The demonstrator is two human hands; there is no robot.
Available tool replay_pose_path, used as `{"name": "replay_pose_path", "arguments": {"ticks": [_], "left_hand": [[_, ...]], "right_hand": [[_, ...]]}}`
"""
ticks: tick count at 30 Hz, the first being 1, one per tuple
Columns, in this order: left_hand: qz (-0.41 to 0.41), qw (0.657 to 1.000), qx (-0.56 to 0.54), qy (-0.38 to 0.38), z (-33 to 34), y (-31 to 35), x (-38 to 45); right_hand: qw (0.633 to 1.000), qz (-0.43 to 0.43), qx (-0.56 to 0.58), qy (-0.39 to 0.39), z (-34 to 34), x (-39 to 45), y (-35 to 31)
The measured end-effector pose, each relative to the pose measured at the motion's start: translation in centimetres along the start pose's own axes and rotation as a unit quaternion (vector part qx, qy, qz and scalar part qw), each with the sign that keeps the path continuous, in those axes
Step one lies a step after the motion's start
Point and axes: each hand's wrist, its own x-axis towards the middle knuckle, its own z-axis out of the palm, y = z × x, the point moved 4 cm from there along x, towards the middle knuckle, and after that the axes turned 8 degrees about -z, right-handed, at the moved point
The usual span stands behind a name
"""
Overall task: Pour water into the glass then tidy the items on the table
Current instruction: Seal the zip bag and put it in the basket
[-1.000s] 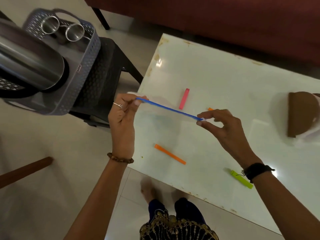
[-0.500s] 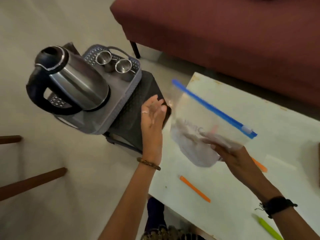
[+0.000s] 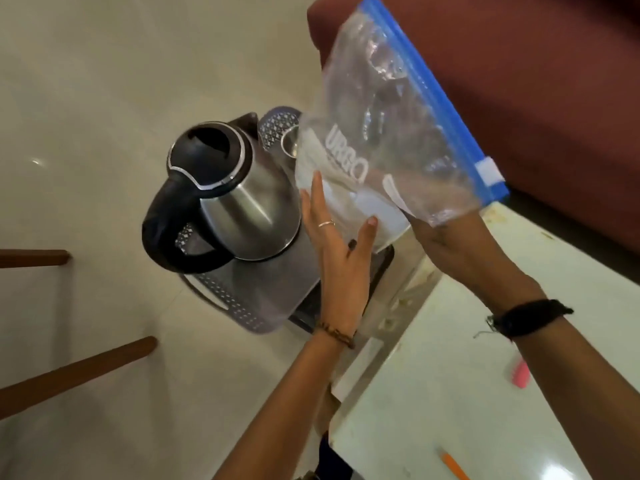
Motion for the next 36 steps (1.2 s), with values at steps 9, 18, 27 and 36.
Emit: {"name": "replay_pose_path", "arguments": {"ticks": [9,18,27,36], "left_hand": [[-0.09,0.996,0.014,0.008,-0.6,-2.7,10.7],[-0.083,0.996,0.016,-0.012,-1.2,-3.4,11.2],[-0.108,0.994,0.025,-0.003,-1.8,-4.1,10.3],[-0.138,0.989,0.041,-0.025,-2.1,-6.1,11.2]], "right_hand": [[0.997,-0.018,-0.008,-0.074,6.0,10.3,1.9],[0.995,0.035,0.059,-0.075,5.1,10.7,1.9],[0.985,0.08,0.116,-0.101,7.4,10.4,3.6],[0.995,0.022,0.062,-0.072,11.6,12.6,4.1]]}}
